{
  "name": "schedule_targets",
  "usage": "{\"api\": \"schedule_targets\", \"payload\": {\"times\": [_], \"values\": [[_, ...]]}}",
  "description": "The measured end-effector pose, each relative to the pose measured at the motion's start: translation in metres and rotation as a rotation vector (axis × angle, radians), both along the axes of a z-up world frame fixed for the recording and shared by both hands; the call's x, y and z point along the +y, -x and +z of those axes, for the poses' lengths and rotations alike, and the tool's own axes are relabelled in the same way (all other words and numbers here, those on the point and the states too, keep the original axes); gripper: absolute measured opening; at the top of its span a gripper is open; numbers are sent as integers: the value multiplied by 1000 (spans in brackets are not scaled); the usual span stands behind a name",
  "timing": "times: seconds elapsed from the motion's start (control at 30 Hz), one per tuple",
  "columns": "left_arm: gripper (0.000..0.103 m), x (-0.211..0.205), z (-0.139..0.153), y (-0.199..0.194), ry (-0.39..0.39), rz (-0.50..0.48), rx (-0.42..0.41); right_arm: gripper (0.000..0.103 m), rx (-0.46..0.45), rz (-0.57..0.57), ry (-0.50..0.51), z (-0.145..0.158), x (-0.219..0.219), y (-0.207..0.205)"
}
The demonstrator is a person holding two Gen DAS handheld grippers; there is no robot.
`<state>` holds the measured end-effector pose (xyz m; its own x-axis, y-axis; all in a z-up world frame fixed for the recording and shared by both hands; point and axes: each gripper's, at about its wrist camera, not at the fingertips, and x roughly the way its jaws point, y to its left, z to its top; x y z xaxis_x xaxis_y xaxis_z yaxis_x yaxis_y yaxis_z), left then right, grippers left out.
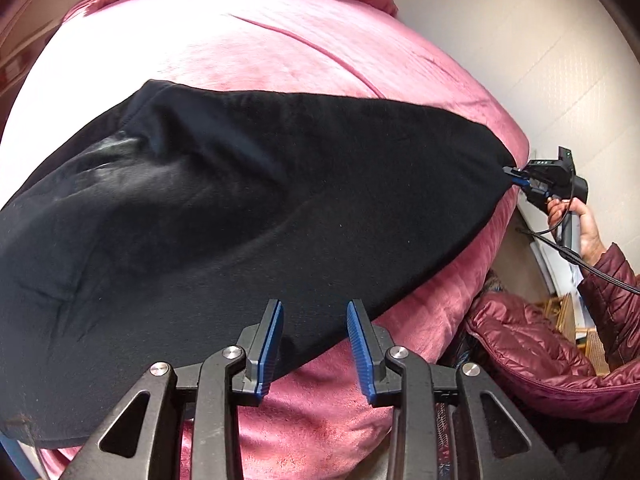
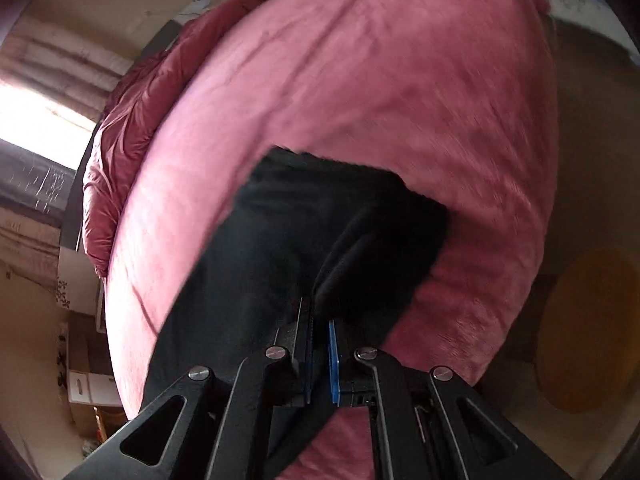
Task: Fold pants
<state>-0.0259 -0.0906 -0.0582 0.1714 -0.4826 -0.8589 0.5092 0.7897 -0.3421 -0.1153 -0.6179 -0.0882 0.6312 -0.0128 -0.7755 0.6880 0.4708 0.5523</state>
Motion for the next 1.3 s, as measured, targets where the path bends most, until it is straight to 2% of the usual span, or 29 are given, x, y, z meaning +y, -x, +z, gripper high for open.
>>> {"api": "schedule_targets", "payload": {"times": [0.13, 0.33, 0.37, 0.43, 0.57, 0.7, 0.77, 0.87, 0.93, 0.97, 1.07, 1.2, 1.3], "values": [[34, -13, -1, -2, -27, -21, -3, 15, -59, -20, -12, 3, -9, 9], [34, -26, -2, 3, -48, -42, -19, 19, -62, -58, 21, 25, -25, 15], [34, -29, -3, 4, -46, -44, -21, 18, -56, -55, 35, 26, -28, 14], [34, -29, -2, 6, -46, -51, -29, 7, -49, -41, 65, 37, -26, 14], [34, -24, 2, 10, -36, -52, -57, 7, -78, -32, 118, 61, -25, 22], [35, -16, 2, 12, -34, -52, -71, 7, 33, -40, 92, 39, -34, 20], [38, -16, -1, 14, -55, -60, -70, 7, 33, -33, 75, 31, -37, 17], [45, -15, -8, 16, -79, -76, -65, 12, 10, -47, 55, 30, -39, 23], [45, -15, -11, 19, -88, -78, -69, 24, 20, -43, 53, 35, -37, 29], [45, -14, -13, 20, -93, -77, -74, 35, 23, -38, 56, 39, -33, 34], [45, -6, -12, 27, -87, -88, -93, 38, 14, 43, 37, 45, -9, 43], [49, 7, -11, 35, -81, -111, -123, 38, -16, 281, -56, 42, 56, 30], [49, 10, -14, 37, -99, -110, -142, 38, -11, 414, -123, 29, 108, 15]]}}
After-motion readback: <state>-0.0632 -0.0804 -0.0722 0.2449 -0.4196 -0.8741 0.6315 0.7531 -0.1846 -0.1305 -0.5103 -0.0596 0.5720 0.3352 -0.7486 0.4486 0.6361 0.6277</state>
